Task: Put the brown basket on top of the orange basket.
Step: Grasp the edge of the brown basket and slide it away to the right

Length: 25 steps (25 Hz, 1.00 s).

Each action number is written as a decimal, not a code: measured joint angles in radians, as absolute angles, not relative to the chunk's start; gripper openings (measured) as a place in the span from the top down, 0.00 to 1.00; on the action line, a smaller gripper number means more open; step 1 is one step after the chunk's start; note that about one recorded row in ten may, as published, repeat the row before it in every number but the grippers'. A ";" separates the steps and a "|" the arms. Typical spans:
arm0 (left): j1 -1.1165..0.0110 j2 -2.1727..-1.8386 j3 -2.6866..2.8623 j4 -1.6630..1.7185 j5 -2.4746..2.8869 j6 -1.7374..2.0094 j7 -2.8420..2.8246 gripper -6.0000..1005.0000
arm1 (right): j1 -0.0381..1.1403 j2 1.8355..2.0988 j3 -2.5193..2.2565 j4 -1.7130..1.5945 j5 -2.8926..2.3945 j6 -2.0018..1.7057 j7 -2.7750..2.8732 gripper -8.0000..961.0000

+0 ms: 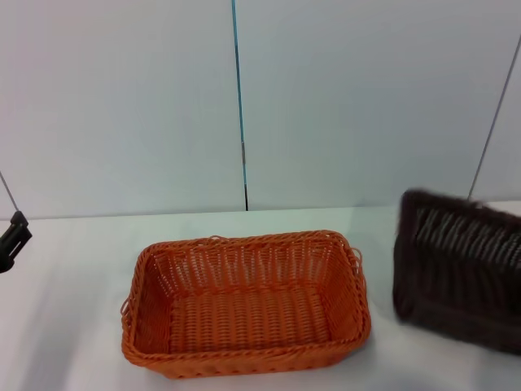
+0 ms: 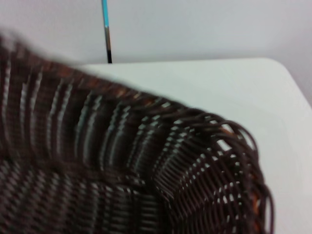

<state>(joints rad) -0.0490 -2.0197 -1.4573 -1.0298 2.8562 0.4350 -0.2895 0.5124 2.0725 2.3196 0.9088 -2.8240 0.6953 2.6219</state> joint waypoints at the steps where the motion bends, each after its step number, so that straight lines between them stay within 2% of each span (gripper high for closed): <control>1: -0.049 -2.021 -1.457 -1.030 2.856 0.434 -0.286 0.13 | 0.514 2.072 2.320 0.928 -2.826 0.711 2.622 0.51; 8: -0.040 -2.031 -1.459 -1.031 2.856 0.433 -0.283 0.13 | 0.515 2.075 2.321 1.002 -2.827 0.758 2.622 0.58; 14: -0.033 -2.035 -1.459 -1.033 2.856 0.433 -0.282 0.13 | 0.515 2.073 2.322 1.073 -2.826 0.833 2.639 0.76; 25: -0.017 -2.036 -1.458 -1.048 2.856 0.427 -0.282 0.13 | 0.502 2.074 2.312 1.066 -2.826 0.846 2.642 0.79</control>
<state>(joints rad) -0.0165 -2.0356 -1.4583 -1.0482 2.8563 0.4273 -0.2822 0.5022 2.0742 2.3117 1.0656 -2.8259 0.8464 2.6423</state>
